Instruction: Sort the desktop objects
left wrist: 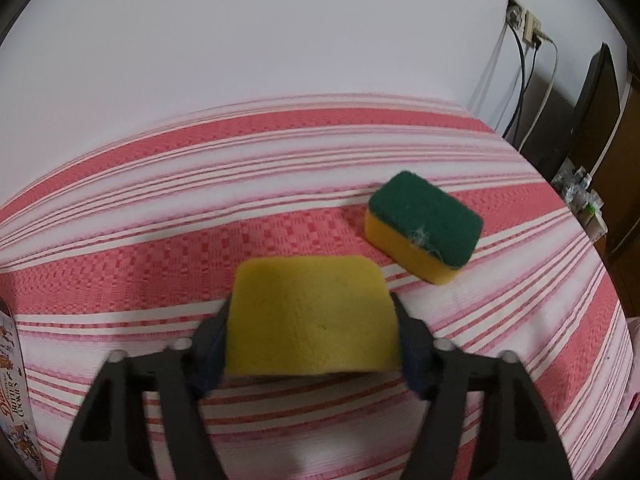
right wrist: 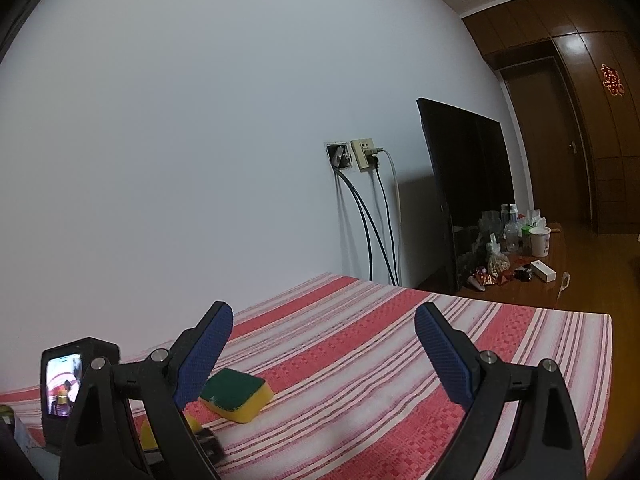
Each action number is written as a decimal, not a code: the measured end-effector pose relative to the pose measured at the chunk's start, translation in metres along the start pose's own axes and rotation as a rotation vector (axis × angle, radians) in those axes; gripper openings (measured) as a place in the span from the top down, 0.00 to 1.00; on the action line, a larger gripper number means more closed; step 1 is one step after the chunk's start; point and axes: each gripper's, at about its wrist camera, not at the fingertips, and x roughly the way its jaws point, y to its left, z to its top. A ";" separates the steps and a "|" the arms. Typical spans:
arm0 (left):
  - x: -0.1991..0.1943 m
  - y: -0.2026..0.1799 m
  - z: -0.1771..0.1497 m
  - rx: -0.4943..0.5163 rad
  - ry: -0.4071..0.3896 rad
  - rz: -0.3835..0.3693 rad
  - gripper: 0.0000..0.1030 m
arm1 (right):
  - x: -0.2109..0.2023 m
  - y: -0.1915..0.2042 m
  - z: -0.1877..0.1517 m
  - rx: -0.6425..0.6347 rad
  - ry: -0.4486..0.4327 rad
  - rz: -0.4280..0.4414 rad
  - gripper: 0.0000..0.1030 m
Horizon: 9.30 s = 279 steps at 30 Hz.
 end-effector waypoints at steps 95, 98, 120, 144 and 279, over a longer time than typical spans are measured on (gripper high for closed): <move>-0.083 0.053 -0.027 -0.038 -0.359 0.130 0.35 | -0.014 0.034 -0.002 -0.164 0.155 0.184 0.30; -0.088 0.054 -0.031 -0.028 -0.375 0.129 0.35 | -0.021 0.032 -0.003 -0.146 0.162 0.193 0.30; -0.133 0.101 -0.077 -0.129 -0.411 0.139 0.35 | -0.065 0.059 -0.023 -0.078 0.197 0.317 0.30; -0.176 0.159 -0.119 -0.182 -0.424 0.176 0.35 | -0.114 0.120 -0.048 -0.109 0.243 0.505 0.30; -0.230 0.257 -0.155 -0.322 -0.327 0.522 0.01 | -0.150 0.220 -0.060 -0.308 0.454 0.714 0.10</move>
